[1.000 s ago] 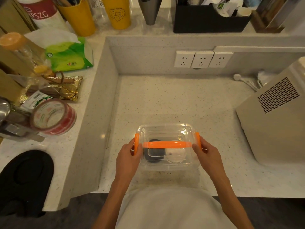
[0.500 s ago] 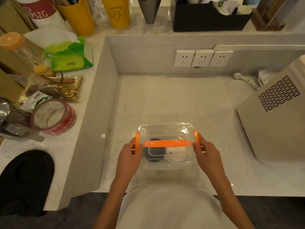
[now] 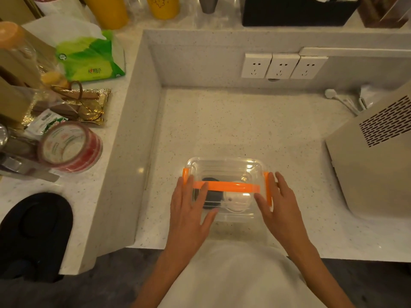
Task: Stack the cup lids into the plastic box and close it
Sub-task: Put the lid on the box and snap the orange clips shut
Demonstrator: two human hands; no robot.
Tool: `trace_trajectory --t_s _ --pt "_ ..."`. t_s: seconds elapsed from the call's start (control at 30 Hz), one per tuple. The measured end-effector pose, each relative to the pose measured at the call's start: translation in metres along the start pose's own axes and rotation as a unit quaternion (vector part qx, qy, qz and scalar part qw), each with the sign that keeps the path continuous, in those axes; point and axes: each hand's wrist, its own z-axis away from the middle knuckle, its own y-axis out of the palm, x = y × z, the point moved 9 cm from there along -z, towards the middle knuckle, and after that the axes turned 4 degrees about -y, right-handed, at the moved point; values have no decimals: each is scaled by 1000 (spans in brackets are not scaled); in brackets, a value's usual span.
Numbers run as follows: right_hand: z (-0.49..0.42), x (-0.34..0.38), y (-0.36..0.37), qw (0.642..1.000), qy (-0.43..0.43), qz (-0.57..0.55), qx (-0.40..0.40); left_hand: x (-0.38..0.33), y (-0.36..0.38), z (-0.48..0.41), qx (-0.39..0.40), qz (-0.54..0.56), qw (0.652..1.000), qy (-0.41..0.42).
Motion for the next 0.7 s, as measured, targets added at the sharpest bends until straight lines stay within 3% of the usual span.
trace_trajectory --t_s 0.1,0.17,0.27,0.5,0.7 --pt "18 29 12 986 -163 43 8 -9 23 6 47 -89 992 74" --pt "26 42 30 974 -203 95 35 -8 36 5 60 -150 983 87" --pt "6 48 42 964 -210 160 35 -3 38 -12 40 -179 980 81" --pt "-124 69 49 962 -232 141 22 25 21 -137 11 -140 989 56" --pt "-257 98 44 960 -223 155 61 49 -5 -264 27 -165 986 11"
